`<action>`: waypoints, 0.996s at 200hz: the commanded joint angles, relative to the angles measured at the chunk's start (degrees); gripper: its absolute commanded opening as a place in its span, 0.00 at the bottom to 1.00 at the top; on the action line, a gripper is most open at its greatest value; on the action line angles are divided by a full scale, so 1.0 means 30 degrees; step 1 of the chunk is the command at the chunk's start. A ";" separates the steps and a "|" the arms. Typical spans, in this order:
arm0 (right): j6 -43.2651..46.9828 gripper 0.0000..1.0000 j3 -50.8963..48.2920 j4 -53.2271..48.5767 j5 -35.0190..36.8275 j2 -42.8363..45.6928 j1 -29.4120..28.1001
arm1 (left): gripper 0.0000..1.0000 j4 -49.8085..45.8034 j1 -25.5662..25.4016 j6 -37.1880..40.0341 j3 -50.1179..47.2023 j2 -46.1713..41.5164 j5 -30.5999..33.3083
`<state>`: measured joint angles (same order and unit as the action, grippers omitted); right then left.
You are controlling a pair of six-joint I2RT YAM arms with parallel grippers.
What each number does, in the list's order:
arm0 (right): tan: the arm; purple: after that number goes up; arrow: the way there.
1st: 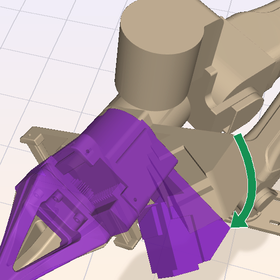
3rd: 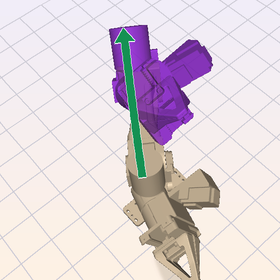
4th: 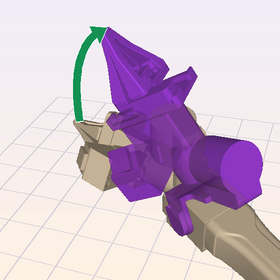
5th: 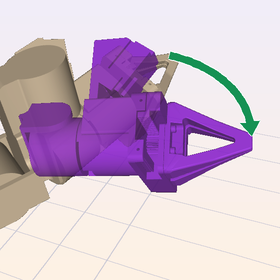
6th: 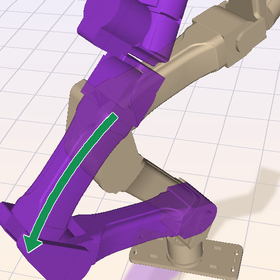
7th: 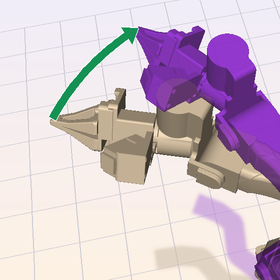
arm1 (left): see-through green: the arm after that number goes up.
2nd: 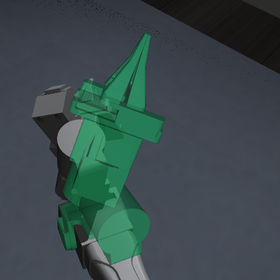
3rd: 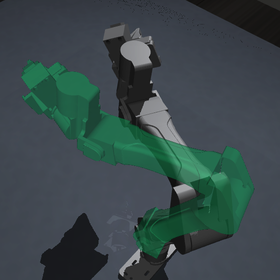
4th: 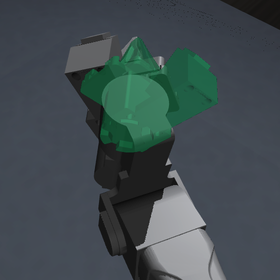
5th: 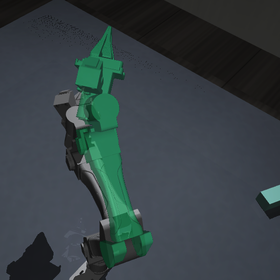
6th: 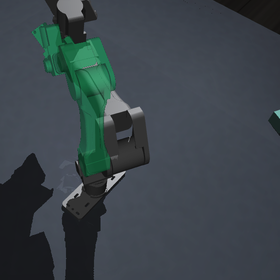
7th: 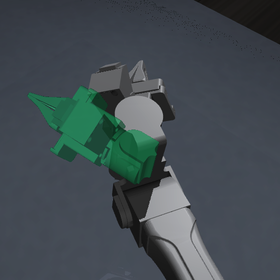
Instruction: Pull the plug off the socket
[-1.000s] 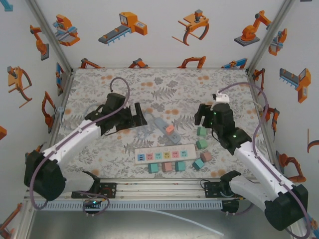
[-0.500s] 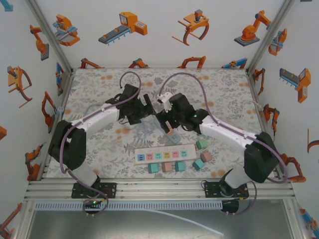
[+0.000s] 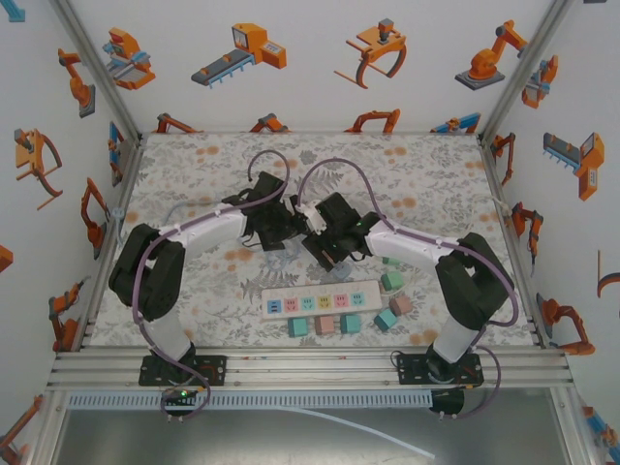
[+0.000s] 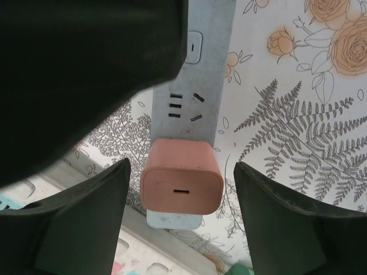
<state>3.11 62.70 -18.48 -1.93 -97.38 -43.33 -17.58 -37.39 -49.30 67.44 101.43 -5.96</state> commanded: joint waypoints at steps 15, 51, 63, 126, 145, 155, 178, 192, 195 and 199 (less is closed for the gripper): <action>-0.0040 0.65 -0.0557 0.1665 -0.0125 0.0302 0.0088 | 0.73 -0.0160 -0.0282 0.0063 0.0460 0.0962 0.0562; -0.0397 0.41 -0.0733 0.2648 0.0351 -0.0141 0.0088 | 0.62 0.0117 -0.0253 0.0303 0.0417 0.1415 0.0256; -0.0394 0.36 -0.0937 0.2956 0.0193 -0.0104 0.0086 | 0.62 0.0092 -0.0253 0.0460 0.0448 0.1586 -0.0109; -0.0304 0.23 -0.1563 0.3616 -0.0559 0.0146 0.0062 | 0.62 0.1536 -0.0277 0.0466 0.0152 0.2187 -0.2176; -0.0478 0.19 -0.1650 0.4041 -0.0788 0.0176 0.0059 | 0.62 0.1708 -0.0347 0.0446 0.0157 0.2527 -0.2623; -0.0540 0.19 -0.1682 0.4164 -0.0850 0.0212 0.0059 | 0.63 0.1771 -0.0447 0.0488 0.0139 0.2755 -0.2977; -0.0566 0.16 -0.1655 0.4331 -0.0705 0.0343 0.0059 | 0.62 0.1748 -0.0717 0.0774 -0.0327 0.3235 -0.3522; -0.0707 0.14 -0.1699 0.4473 -0.0605 0.0602 0.0059 | 0.58 0.1027 -0.0808 0.0826 -0.0732 0.3281 -0.2778; -0.0737 0.14 -0.1708 0.4525 -0.0614 0.0650 0.0066 | 0.57 0.0789 -0.0860 0.0871 -0.0820 0.3281 -0.2525; -0.0770 0.13 -0.1715 0.4560 -0.0641 0.0766 0.0059 | 0.56 0.0485 -0.0924 0.0989 -0.0920 0.3281 -0.2112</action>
<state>2.15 58.48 -9.34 -2.55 -96.33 -43.22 -11.81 -38.89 -48.53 67.31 108.71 -14.39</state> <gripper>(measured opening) 0.452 0.588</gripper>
